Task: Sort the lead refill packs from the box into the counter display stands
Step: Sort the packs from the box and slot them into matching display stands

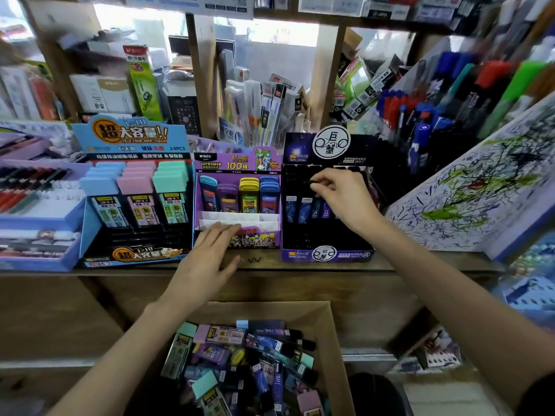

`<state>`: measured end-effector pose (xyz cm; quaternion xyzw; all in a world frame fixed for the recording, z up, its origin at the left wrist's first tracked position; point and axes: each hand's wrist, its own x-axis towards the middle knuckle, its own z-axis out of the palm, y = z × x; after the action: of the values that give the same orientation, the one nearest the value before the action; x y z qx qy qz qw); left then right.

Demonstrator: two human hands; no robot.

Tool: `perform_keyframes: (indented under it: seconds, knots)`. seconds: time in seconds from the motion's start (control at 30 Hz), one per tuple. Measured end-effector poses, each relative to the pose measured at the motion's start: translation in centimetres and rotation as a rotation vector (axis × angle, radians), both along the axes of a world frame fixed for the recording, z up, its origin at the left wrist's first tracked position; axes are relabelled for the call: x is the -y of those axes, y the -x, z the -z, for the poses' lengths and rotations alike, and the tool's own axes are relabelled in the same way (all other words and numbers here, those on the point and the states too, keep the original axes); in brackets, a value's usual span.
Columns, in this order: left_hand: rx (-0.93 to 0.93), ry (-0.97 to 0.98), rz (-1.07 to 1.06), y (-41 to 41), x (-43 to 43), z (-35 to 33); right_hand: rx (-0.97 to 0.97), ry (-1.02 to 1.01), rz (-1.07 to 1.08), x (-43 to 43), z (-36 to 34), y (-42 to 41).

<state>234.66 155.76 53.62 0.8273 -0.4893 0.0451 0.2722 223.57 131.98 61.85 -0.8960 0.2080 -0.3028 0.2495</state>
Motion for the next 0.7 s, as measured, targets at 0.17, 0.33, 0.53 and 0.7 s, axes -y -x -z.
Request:
perform_keyframes:
  seconds: [0.17,0.33,0.53,0.7]
  knots:
    - [0.026,0.081,0.008,1.2,-0.5,-0.5,-0.084,0.129,0.046,-0.3,-0.3,-0.3]
    - [-0.032,0.141,0.059,3.7,-2.8,0.6,-0.023,0.268,-0.012,-2.7,0.4,3.0]
    - [-0.346,-0.125,0.008,6.1,-6.7,9.0,-0.292,0.131,-0.258,-8.5,7.5,9.0]
    - [-0.574,-0.342,-0.115,7.1,-9.6,16.6,-0.648,-0.147,-0.26,-11.6,17.5,11.0]
